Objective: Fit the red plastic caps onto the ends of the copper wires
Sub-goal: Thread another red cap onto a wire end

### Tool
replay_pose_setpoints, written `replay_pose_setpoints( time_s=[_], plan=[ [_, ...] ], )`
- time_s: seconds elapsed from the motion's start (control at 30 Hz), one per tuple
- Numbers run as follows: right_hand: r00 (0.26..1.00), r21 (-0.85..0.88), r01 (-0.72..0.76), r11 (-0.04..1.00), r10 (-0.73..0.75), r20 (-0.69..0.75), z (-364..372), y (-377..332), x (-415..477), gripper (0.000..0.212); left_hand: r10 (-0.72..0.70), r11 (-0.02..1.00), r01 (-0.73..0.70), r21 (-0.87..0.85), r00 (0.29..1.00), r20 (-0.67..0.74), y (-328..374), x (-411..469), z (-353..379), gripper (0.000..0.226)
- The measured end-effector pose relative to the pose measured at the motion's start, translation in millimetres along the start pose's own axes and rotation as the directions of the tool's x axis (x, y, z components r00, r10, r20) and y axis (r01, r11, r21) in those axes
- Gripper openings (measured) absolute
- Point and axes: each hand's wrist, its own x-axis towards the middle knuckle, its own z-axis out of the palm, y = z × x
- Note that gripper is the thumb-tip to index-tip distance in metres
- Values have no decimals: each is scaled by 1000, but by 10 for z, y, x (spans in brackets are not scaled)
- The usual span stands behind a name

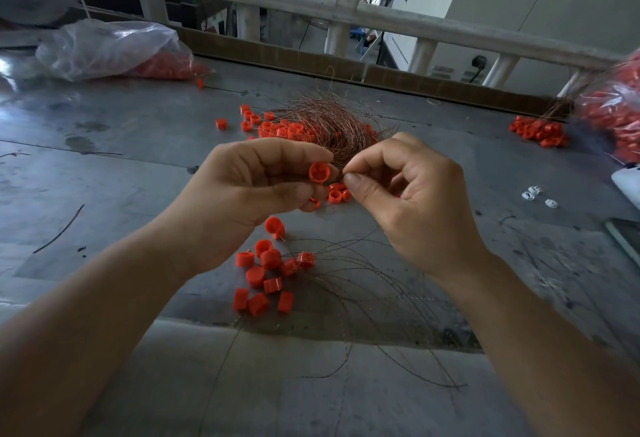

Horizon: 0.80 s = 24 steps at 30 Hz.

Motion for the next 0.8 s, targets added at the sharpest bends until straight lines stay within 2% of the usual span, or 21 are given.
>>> replay_pose_setpoints(
  time_s=[0.5, 0.8],
  plan=[
    [1000, 14, -16, 1000, 16, 15, -19, 5, -1, 5, 28, 999, -27, 17, 999, -37, 17, -8, 3, 27],
    [994, 78, -91, 993, 85, 76, -11, -12, -12, 12, 1, 988, -3, -157, 1000, -13, 14, -4, 50, 25]
  ],
)
